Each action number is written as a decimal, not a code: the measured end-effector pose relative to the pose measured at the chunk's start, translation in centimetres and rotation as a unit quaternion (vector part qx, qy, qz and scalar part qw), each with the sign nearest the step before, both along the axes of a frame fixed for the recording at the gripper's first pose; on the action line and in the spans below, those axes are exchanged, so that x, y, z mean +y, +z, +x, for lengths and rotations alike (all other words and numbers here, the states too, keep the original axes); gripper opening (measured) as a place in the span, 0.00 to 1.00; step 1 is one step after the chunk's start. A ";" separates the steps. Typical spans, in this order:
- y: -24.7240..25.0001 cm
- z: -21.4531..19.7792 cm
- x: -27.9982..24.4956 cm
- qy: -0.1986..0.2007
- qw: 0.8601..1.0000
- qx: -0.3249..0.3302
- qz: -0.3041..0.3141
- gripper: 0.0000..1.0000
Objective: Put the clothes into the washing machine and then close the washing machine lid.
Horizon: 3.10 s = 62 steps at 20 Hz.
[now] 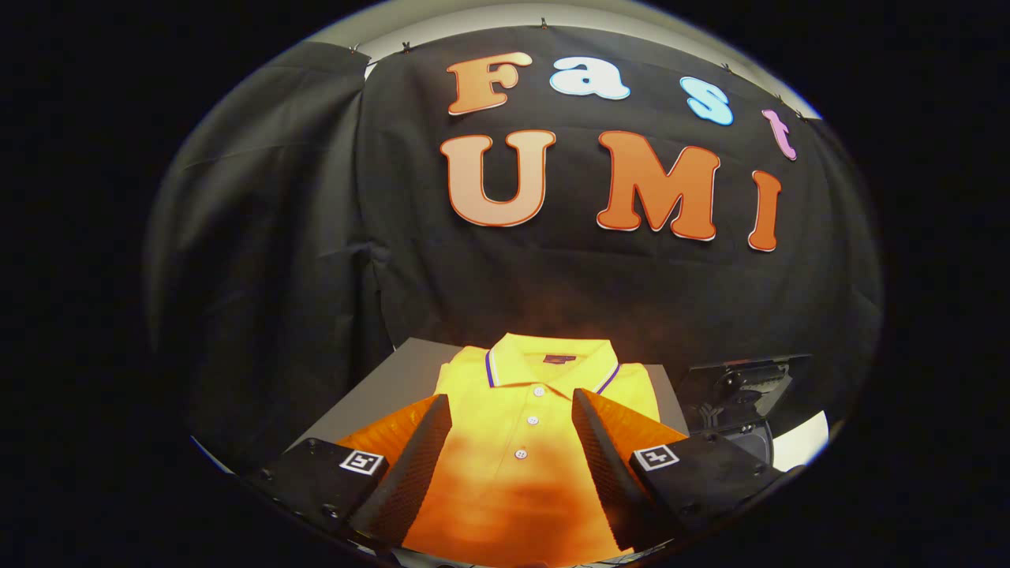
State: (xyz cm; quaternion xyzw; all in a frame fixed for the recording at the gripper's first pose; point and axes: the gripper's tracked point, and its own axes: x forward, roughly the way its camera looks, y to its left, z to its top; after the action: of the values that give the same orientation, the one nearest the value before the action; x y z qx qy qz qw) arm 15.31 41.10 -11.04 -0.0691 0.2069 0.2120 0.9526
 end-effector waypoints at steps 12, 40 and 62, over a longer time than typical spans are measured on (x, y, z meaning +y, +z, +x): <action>-7.2 -0.4 -1.4 -0.014 0.995 0.098 -0.022 1.00; 4.9 -5.2 -0.5 0.084 0.982 -0.085 0.143 0.08; 17.5 -0.8 -31.5 0.050 0.958 -0.218 0.178 0.08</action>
State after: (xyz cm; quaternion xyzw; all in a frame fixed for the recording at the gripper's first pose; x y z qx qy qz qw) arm 14.53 9.60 6.49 0.0468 -0.0511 0.2730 0.9595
